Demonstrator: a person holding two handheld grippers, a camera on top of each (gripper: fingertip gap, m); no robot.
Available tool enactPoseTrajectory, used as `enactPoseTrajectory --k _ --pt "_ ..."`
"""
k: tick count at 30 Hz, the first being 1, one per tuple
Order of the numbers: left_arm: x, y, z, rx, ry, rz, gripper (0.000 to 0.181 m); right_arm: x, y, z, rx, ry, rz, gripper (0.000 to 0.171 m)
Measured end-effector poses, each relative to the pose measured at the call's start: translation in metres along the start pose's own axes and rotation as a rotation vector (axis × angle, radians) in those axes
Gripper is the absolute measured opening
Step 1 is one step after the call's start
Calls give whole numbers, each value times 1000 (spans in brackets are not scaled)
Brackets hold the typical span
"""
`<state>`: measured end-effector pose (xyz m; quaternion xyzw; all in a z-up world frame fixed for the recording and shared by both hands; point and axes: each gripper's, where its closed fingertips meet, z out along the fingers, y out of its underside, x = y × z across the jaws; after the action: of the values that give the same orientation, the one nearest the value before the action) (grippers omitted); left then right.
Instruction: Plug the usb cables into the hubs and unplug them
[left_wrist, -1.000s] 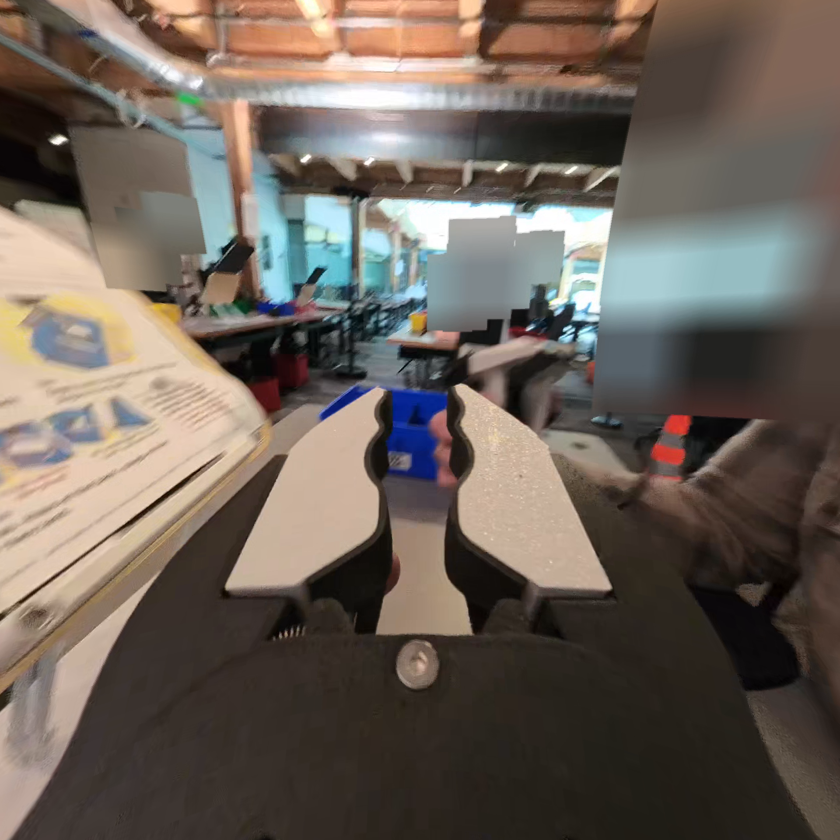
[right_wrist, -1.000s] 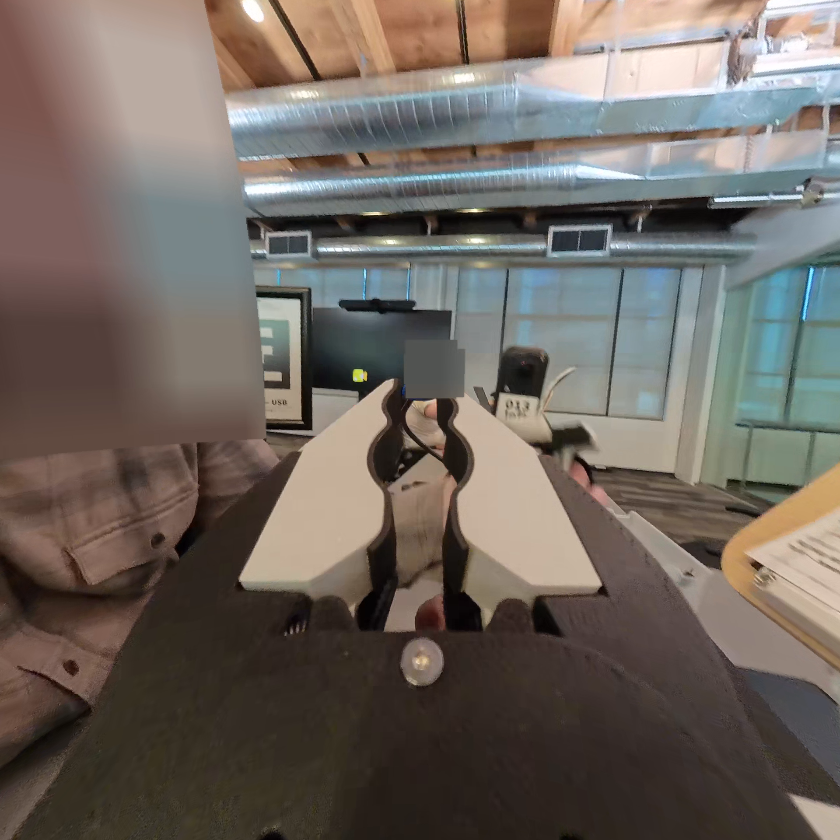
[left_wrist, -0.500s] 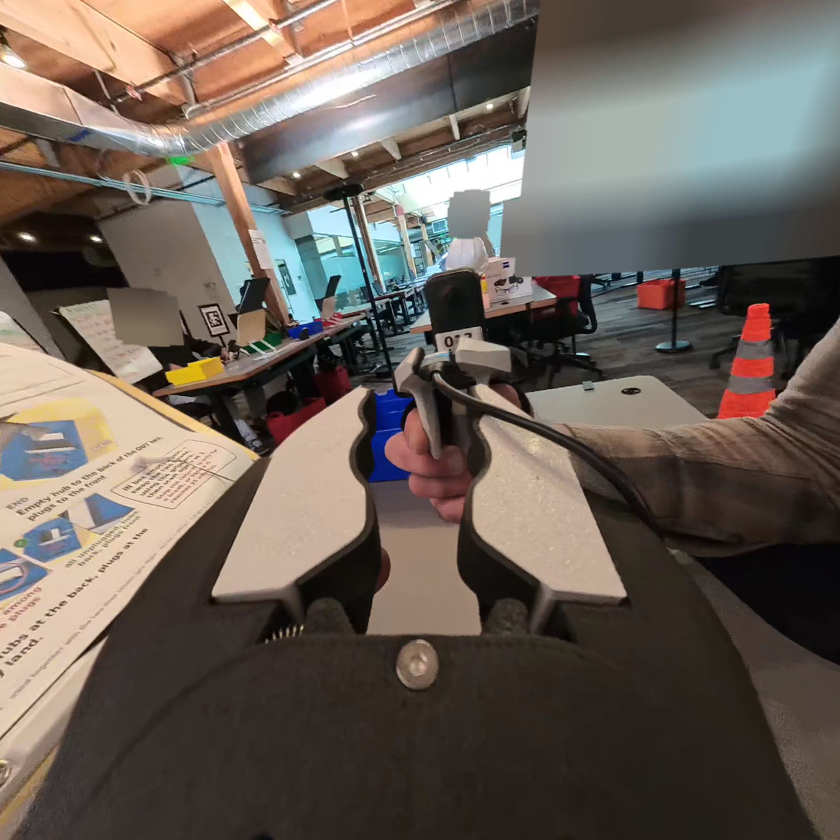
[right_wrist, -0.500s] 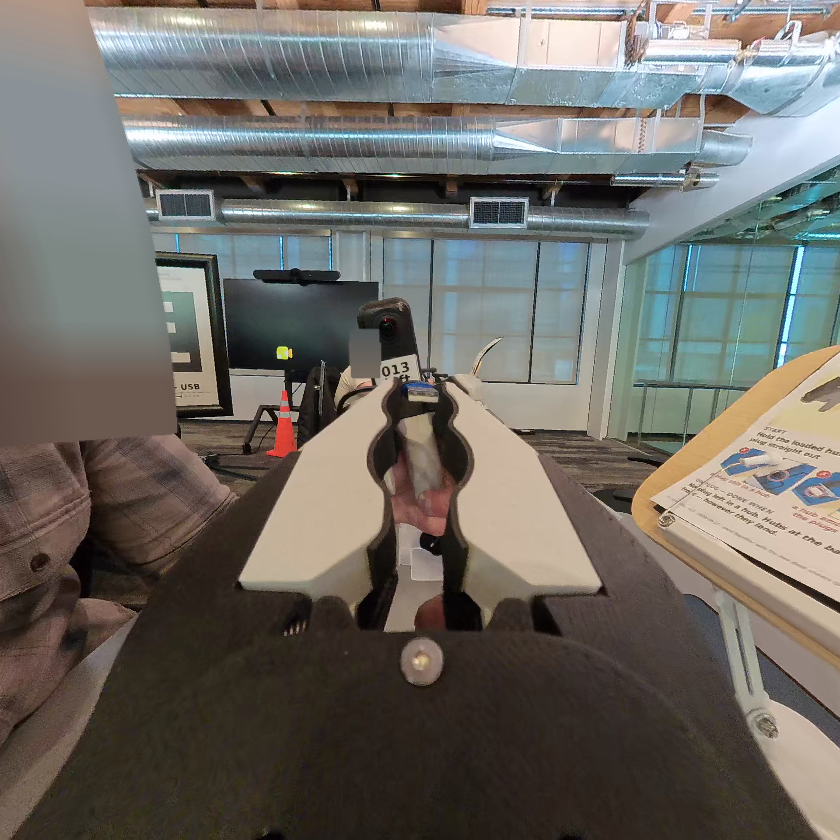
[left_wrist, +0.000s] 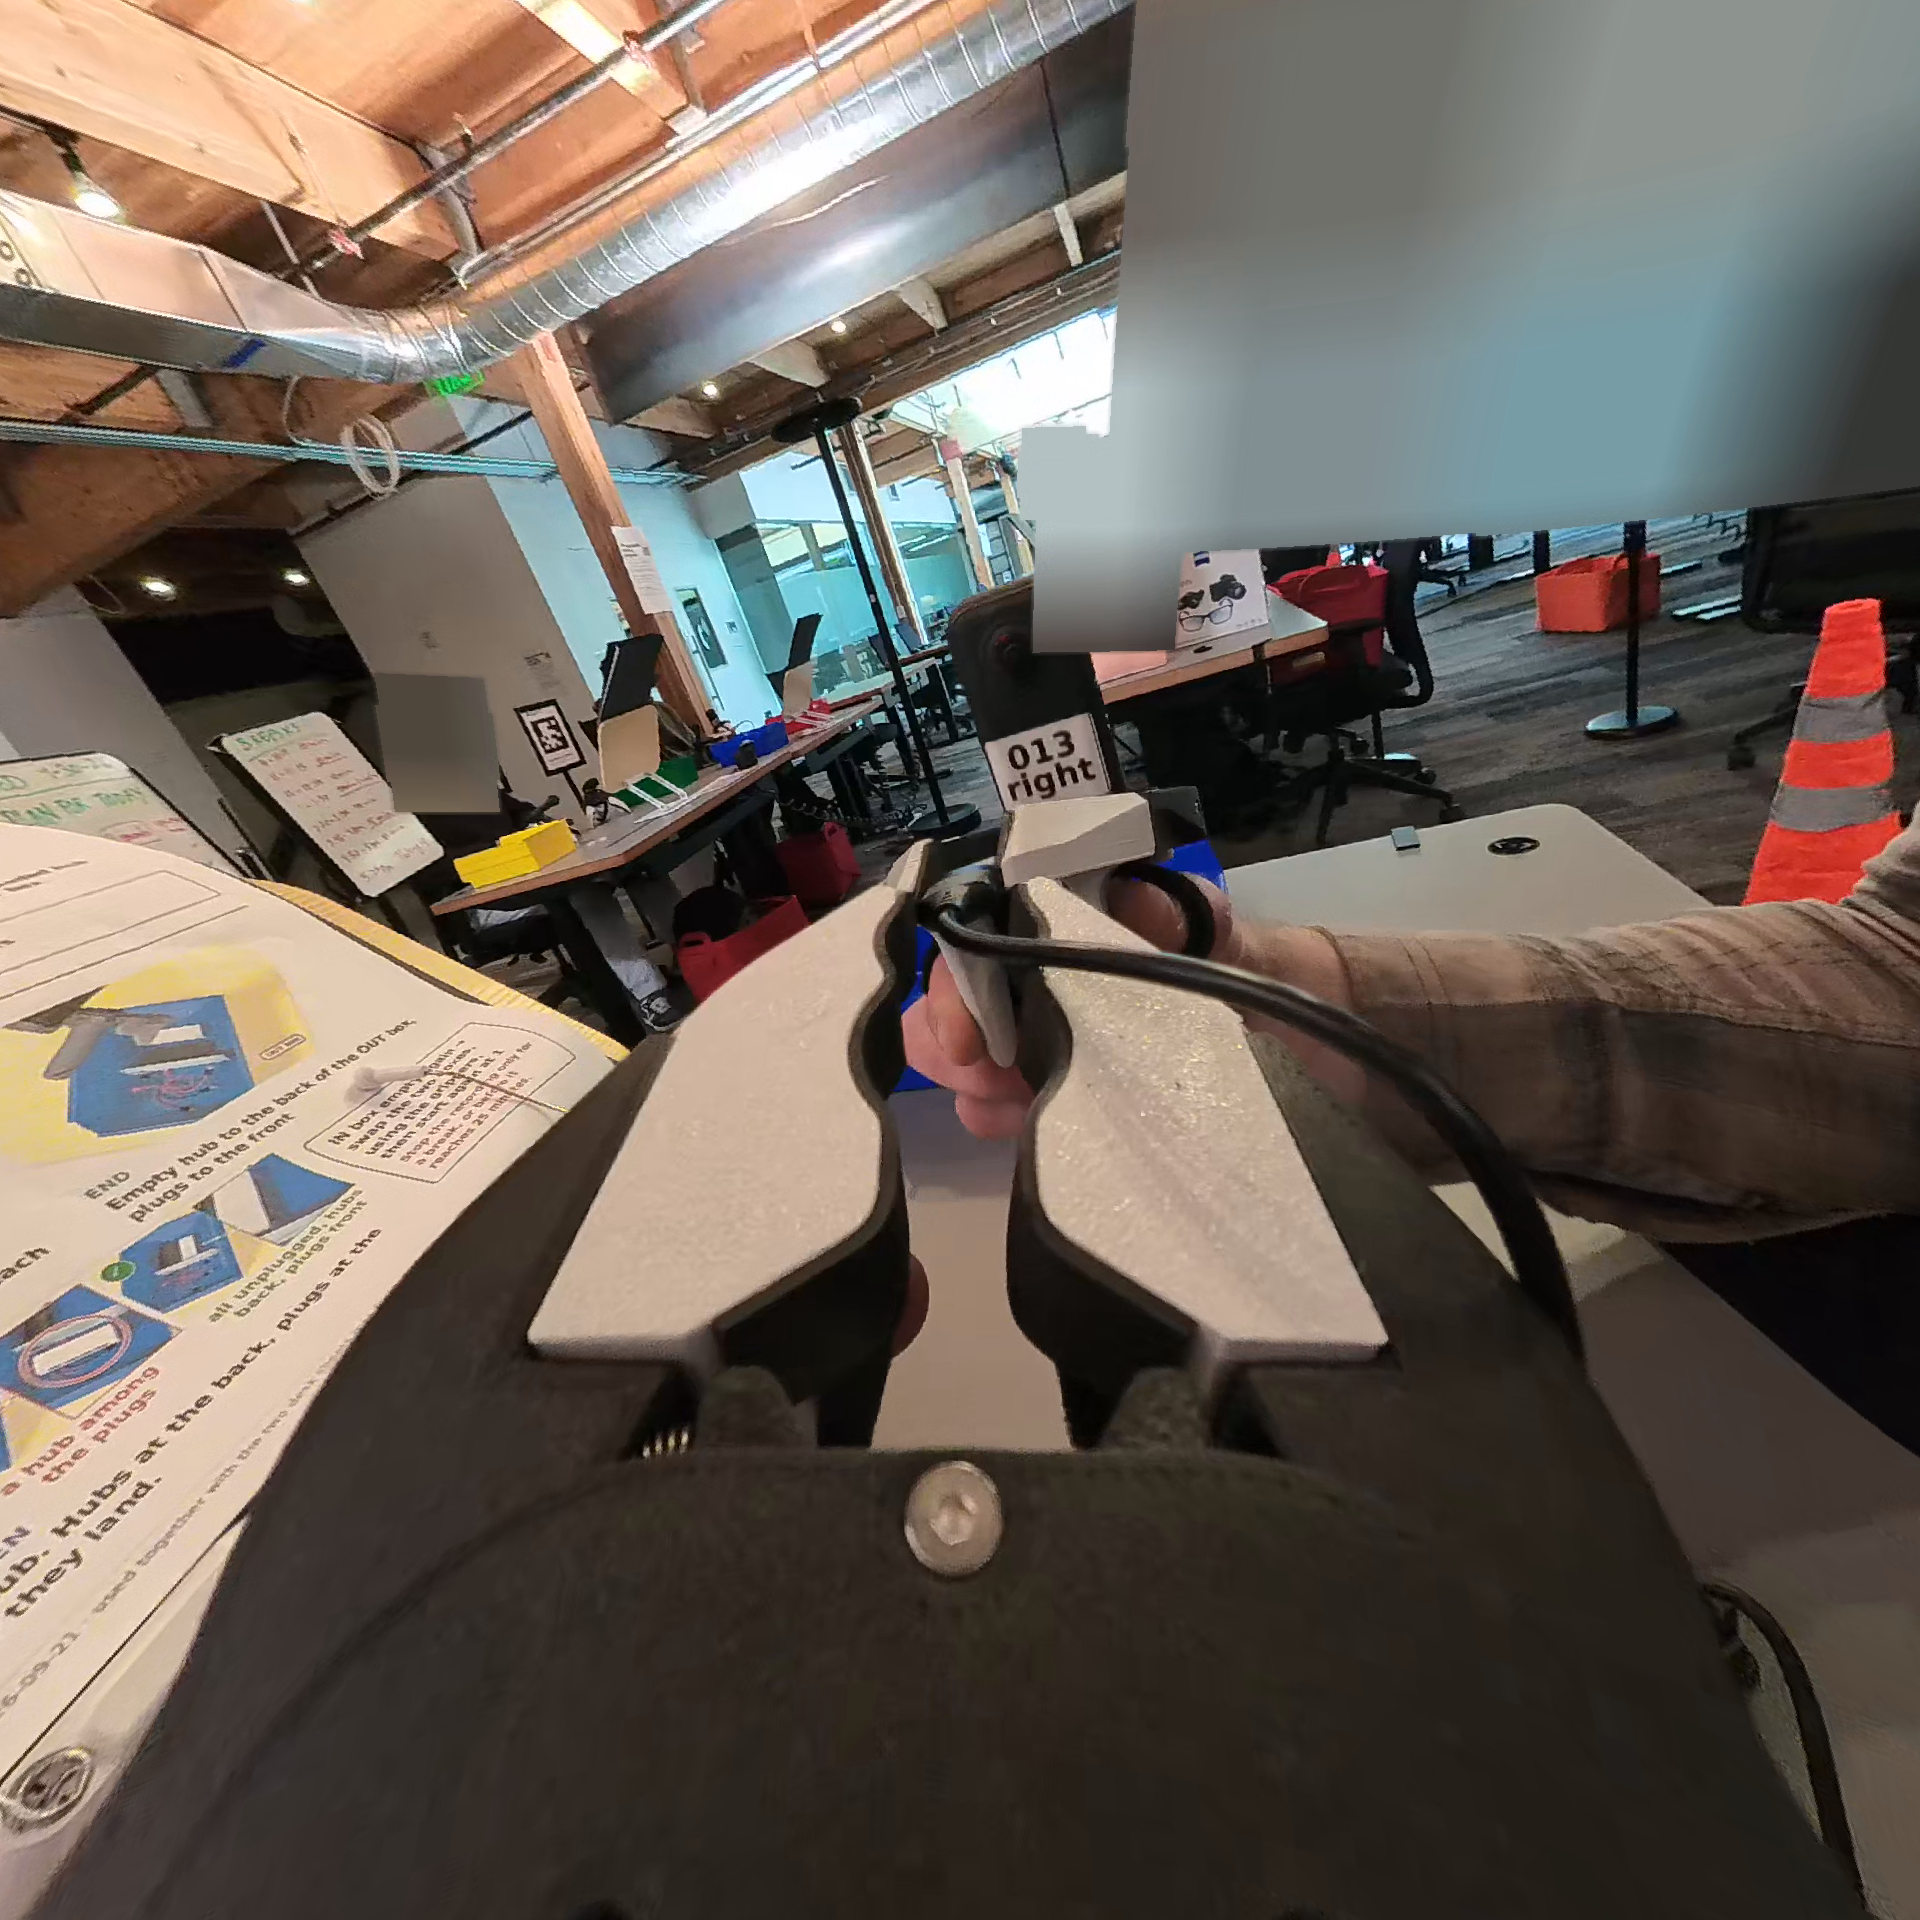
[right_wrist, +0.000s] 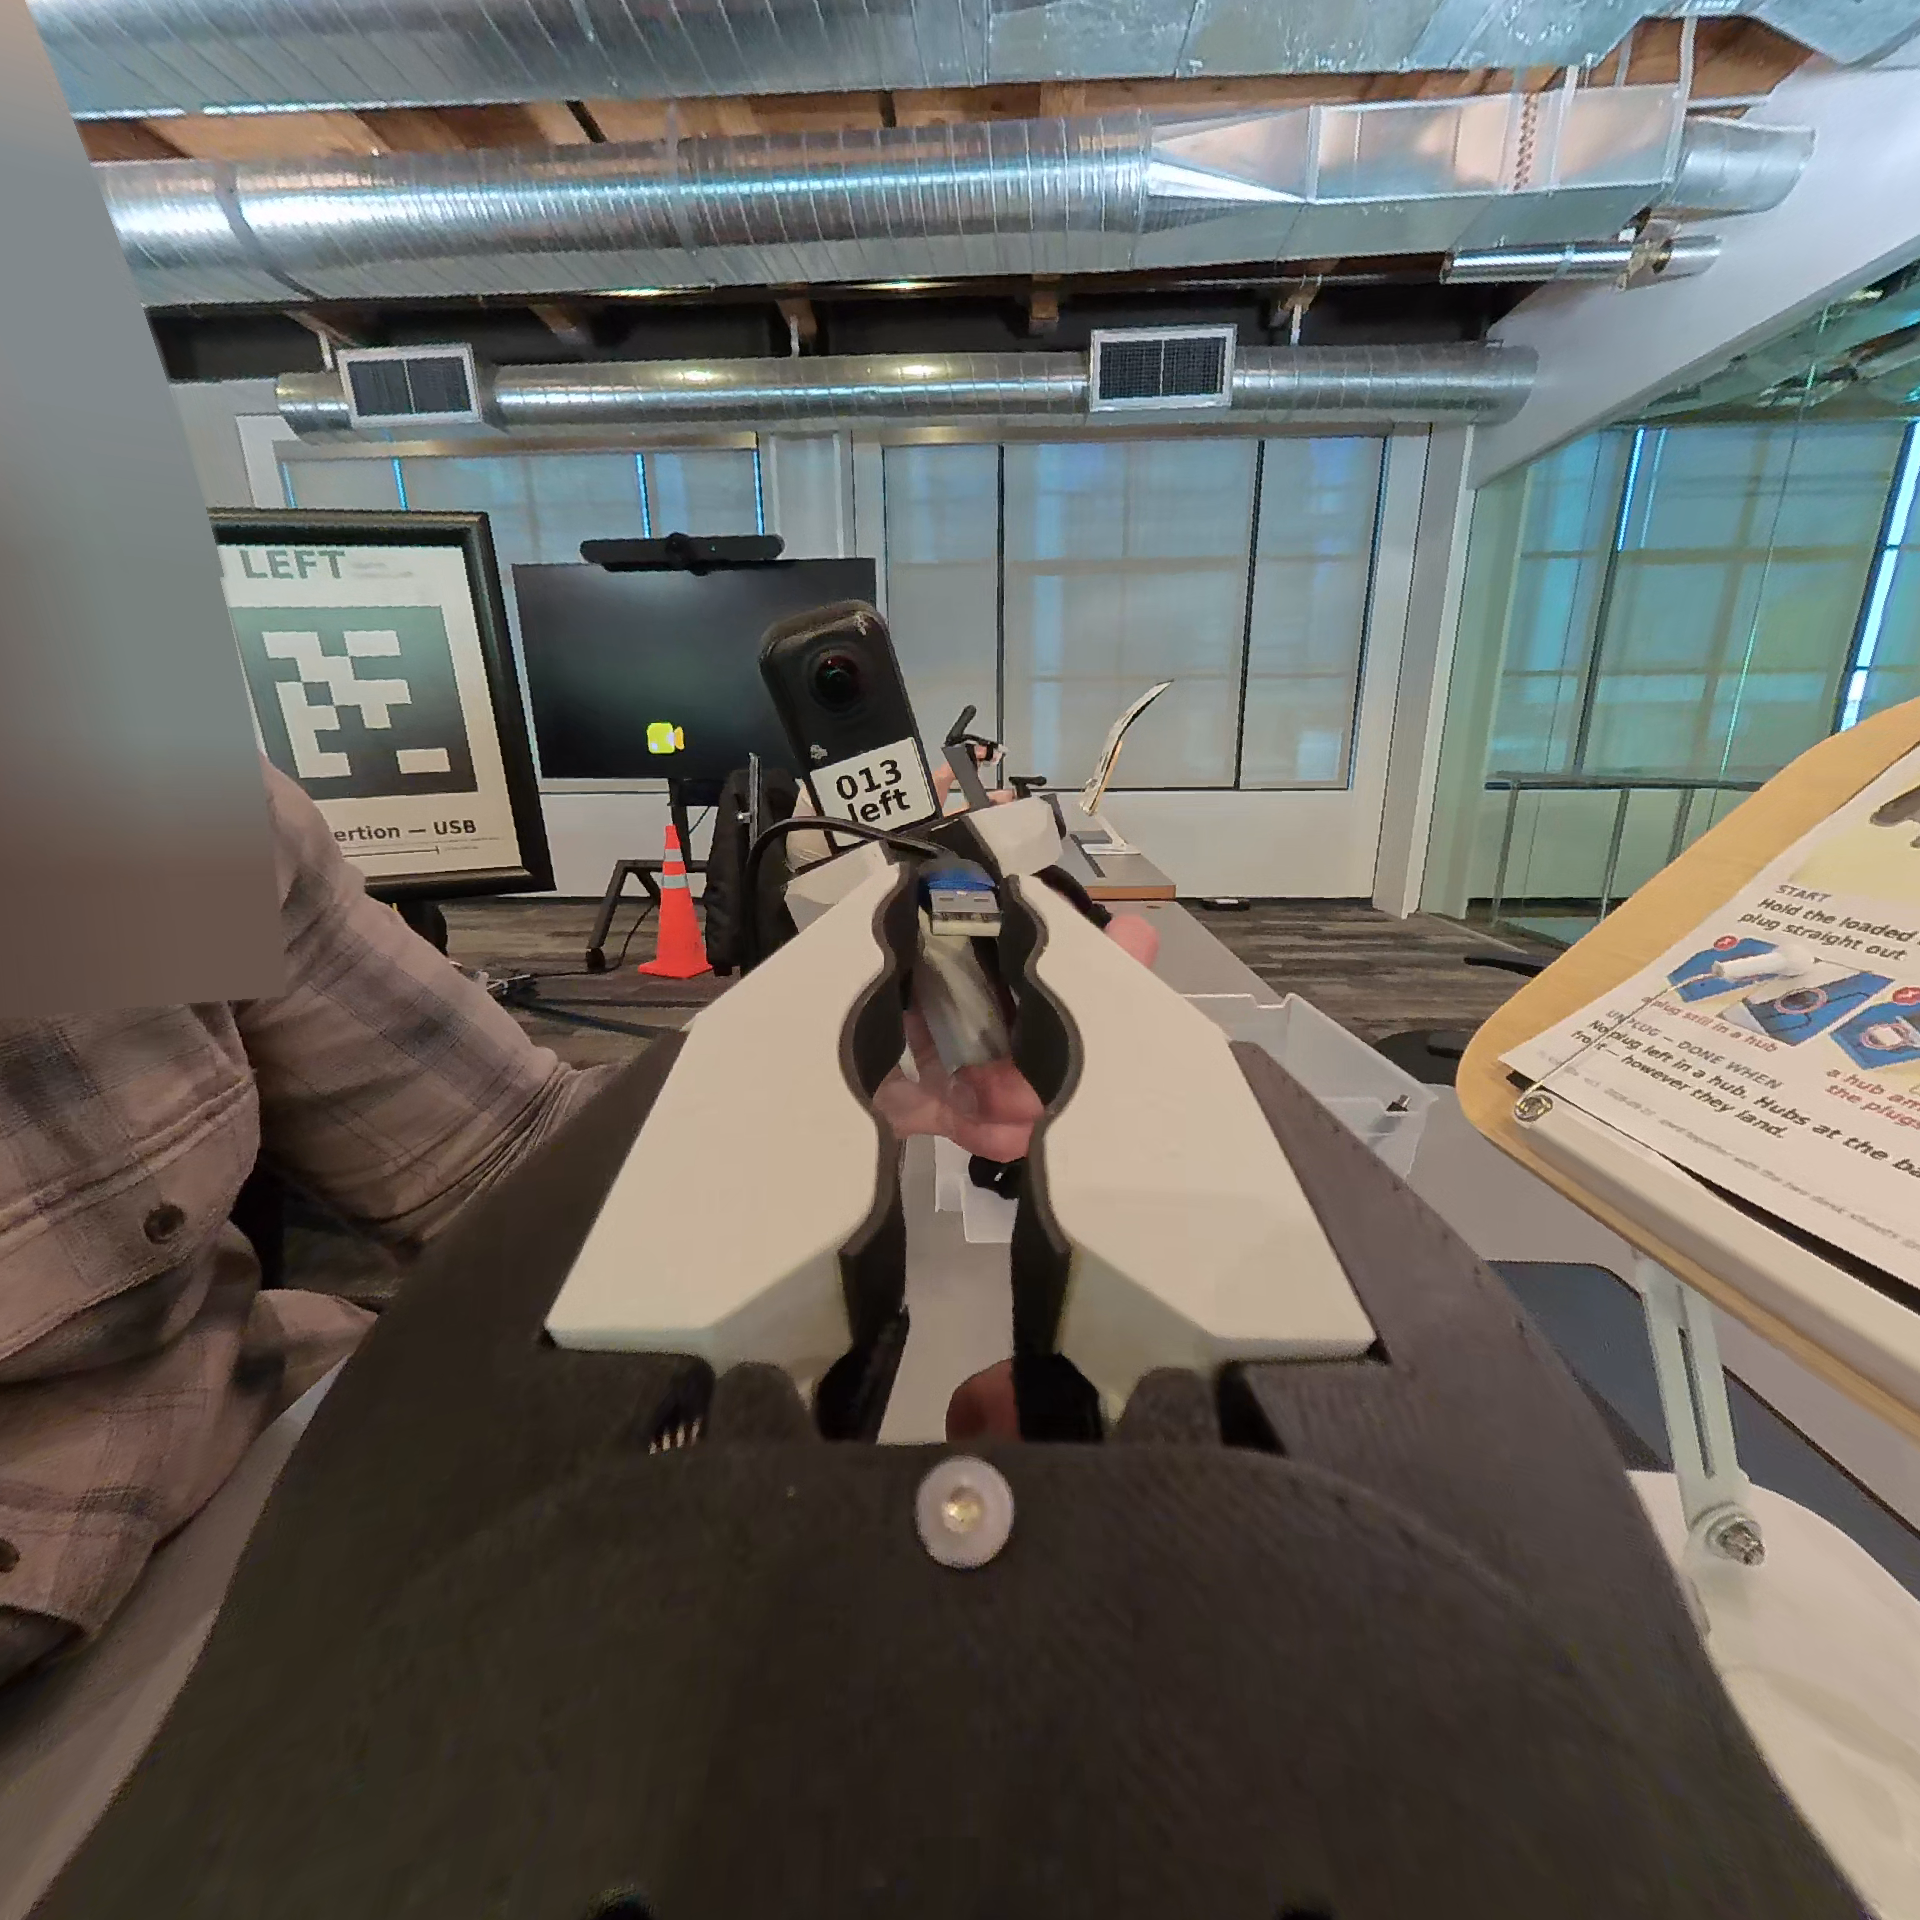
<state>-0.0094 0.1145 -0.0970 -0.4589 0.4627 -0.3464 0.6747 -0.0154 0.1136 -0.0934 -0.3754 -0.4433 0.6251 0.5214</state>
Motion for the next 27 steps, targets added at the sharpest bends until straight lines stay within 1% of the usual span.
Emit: enactPoseTrajectory --k 3,9,14,18,23,25,27 --pt "3 1 1 1 17 -16 17 -2 1 -2 -18 -14 1 14" --pt "6 -2 0 47 94 -159 15 -6 5 -2 -68 -20 -40 13" --pt "10 0 0 14 115 -155 15 -8 8 -3 -118 -14 -78 13" --pt "8 -1 0 21 92 -130 15 -6 5 -2 -114 8 -84 14" --pt "-3 -11 -2 86 5 -94 14 3 -1 -1 -74 61 -73 27" --pt "-6 -13 -2 86 -15 -105 14 6 -5 -3 -71 116 -159 28" --pt "-15 -16 -2 112 -71 -163 14 11 -13 -4 -91 211 -310 27"
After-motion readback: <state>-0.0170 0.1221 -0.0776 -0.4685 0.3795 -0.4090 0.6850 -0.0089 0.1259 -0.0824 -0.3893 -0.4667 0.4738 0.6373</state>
